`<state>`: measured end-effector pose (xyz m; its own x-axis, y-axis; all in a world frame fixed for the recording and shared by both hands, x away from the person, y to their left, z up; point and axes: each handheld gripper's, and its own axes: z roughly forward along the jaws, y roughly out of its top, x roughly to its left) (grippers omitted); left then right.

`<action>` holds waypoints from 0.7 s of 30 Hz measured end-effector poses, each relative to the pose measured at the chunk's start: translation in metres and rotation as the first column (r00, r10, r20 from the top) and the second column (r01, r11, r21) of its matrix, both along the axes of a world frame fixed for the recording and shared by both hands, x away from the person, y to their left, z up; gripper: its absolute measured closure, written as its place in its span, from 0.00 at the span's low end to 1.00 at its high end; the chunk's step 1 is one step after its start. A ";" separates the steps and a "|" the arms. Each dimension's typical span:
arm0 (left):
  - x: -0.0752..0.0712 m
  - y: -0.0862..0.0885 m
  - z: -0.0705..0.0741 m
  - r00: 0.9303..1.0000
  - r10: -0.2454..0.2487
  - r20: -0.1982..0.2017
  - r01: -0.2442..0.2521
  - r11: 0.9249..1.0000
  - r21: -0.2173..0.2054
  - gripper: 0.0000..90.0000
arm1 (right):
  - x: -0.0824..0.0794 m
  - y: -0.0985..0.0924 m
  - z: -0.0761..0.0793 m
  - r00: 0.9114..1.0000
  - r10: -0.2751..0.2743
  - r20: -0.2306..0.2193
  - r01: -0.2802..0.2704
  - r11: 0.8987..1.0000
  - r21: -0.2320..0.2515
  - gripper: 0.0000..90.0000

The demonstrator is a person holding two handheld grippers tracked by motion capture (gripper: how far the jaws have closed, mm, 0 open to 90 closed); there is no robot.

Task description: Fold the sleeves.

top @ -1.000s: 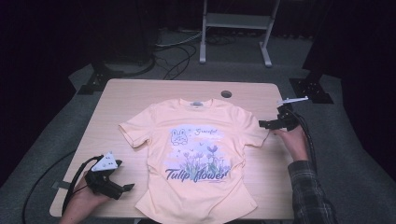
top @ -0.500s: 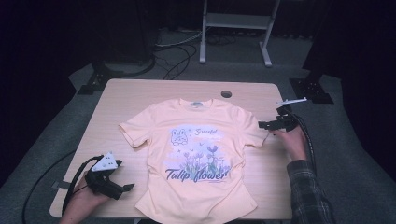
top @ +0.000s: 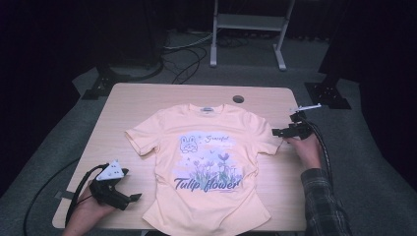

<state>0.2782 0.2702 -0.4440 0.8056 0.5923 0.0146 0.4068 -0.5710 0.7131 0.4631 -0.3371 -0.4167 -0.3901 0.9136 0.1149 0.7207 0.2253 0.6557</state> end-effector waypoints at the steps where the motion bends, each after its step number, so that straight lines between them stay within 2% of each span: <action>1: 0.000 0.000 0.000 1.000 0.000 0.000 0.000 1.000 0.000 0.00 | 0.000 0.000 0.000 1.000 -0.001 0.000 0.001 1.000 0.001 0.18; 9: 0.000 0.000 0.000 1.000 0.000 0.000 0.000 1.000 0.000 0.00 | 0.000 -0.004 0.001 1.000 -0.026 -0.011 0.026 1.000 0.002 0.30; 15: 0.000 0.000 0.000 1.000 0.000 0.000 0.000 1.000 0.000 0.00 | 0.001 -0.010 0.001 0.998 -0.045 -0.038 0.047 0.997 0.057 0.41; 19: 0.000 0.000 0.000 1.000 0.000 0.000 0.000 1.000 0.000 0.00 | 0.001 -0.011 0.001 0.998 -0.043 -0.047 0.046 0.997 0.064 0.47; 21: 0.000 0.000 0.000 1.000 0.000 0.000 0.000 1.000 0.000 0.00 | 0.001 -0.011 0.001 0.997 -0.049 -0.055 0.052 0.997 0.051 0.50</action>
